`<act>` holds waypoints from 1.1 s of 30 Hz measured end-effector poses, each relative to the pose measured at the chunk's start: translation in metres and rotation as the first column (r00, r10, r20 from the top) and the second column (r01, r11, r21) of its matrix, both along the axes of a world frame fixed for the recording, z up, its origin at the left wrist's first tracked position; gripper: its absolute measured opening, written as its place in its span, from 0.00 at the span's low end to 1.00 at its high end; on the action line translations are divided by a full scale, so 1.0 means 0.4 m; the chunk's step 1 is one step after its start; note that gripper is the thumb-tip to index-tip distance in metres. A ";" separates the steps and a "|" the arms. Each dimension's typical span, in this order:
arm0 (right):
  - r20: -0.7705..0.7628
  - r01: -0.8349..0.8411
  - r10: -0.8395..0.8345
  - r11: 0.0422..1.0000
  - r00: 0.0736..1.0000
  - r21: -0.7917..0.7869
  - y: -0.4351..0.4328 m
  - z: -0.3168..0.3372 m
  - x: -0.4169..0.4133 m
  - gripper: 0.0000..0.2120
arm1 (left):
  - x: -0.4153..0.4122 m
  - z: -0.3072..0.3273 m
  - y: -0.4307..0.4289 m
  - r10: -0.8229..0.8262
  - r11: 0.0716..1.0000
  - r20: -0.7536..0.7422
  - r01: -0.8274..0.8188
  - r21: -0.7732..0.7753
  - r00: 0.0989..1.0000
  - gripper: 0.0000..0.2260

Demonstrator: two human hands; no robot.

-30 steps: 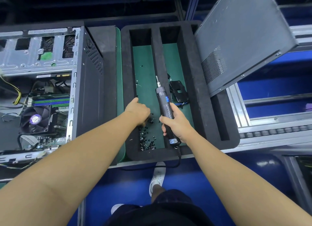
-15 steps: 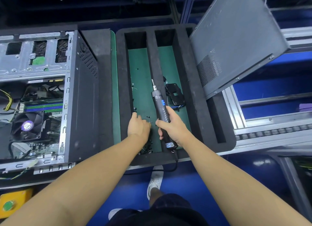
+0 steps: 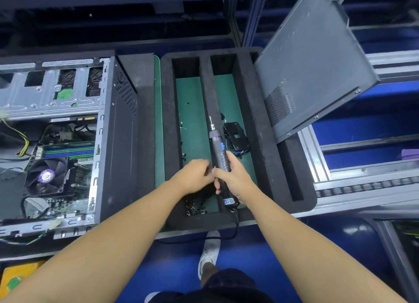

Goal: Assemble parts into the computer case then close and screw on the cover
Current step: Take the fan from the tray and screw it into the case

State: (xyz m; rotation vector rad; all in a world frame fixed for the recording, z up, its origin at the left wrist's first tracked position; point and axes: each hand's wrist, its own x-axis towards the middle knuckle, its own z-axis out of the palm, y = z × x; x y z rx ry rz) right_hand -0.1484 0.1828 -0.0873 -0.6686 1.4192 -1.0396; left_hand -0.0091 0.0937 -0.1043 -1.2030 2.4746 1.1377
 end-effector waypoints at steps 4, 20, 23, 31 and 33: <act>-0.015 0.008 -0.008 1.000 1.000 0.025 0.001 -0.009 -0.001 0.21 | 0.017 0.024 -0.001 0.561 0.680 -0.191 -0.317 0.661 0.806 0.10; -0.086 -0.057 0.058 0.998 0.995 0.016 0.001 -0.004 0.007 0.20 | 0.079 0.035 0.032 0.951 0.150 -0.080 -0.218 0.964 0.299 0.12; -0.101 -0.067 0.069 0.997 0.992 0.024 0.002 -0.001 0.012 0.20 | 0.081 0.049 0.040 0.965 0.161 -0.108 -0.216 0.963 0.238 0.11; -0.130 -0.082 0.086 0.996 0.988 0.035 0.037 0.054 0.034 0.21 | 0.069 0.135 0.046 0.989 0.151 -0.144 -0.294 0.944 0.043 0.06; -0.132 -0.088 0.089 0.996 0.987 0.011 0.051 0.080 0.046 0.20 | 0.065 0.174 0.046 0.987 0.151 -0.159 -0.275 0.949 -0.005 0.04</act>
